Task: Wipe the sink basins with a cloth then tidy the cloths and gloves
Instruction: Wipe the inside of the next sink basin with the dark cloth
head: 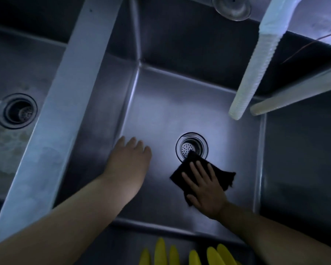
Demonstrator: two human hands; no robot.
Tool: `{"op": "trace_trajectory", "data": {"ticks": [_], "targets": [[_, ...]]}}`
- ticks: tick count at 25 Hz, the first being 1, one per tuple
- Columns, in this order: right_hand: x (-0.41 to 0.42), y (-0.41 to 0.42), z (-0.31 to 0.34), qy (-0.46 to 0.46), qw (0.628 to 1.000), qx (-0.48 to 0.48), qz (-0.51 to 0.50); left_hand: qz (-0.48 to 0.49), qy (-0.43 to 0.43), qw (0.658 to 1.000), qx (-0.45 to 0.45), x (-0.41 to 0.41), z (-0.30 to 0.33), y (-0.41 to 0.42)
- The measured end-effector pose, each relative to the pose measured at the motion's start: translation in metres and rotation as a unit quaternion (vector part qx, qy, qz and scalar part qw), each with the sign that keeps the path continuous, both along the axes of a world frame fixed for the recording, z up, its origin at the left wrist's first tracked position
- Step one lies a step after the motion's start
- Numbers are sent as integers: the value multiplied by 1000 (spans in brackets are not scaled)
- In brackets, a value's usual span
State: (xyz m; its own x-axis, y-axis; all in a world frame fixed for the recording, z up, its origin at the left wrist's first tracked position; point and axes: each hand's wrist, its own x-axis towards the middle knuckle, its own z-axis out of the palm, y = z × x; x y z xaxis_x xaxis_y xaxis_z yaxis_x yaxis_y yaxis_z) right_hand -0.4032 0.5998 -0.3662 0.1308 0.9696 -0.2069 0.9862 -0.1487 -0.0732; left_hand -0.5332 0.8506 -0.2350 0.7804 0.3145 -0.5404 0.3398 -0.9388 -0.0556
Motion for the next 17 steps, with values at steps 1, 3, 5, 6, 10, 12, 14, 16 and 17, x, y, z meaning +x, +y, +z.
{"op": "trace_trajectory", "data": {"ticks": [1,3,5,6,10,12,14,16,17], "targets": [[-3,11,0,11,999,5,34,-5,-1,1000,13,-2,12,6],[-6,40,-3,30,995,9,91,-20,-40,998,36,-7,36,16],[-6,78,-5,32,992,1,122,-62,-137,987,65,-10,60,29],[-4,99,-5,25,993,-3,116,-74,-194,976,67,-12,66,37],[16,178,-4,-11,1000,-8,-19,-91,-264,957,77,-18,80,68],[28,210,-5,-7,996,-8,-86,-106,-276,952,84,-21,76,76],[38,241,-8,5,990,-12,-139,-106,-294,947,70,-23,72,79],[46,272,-10,12,986,-11,-164,-92,-328,938,58,-23,68,82],[50,287,-10,16,986,-7,-168,-90,-333,937,59,-24,67,83]]}}
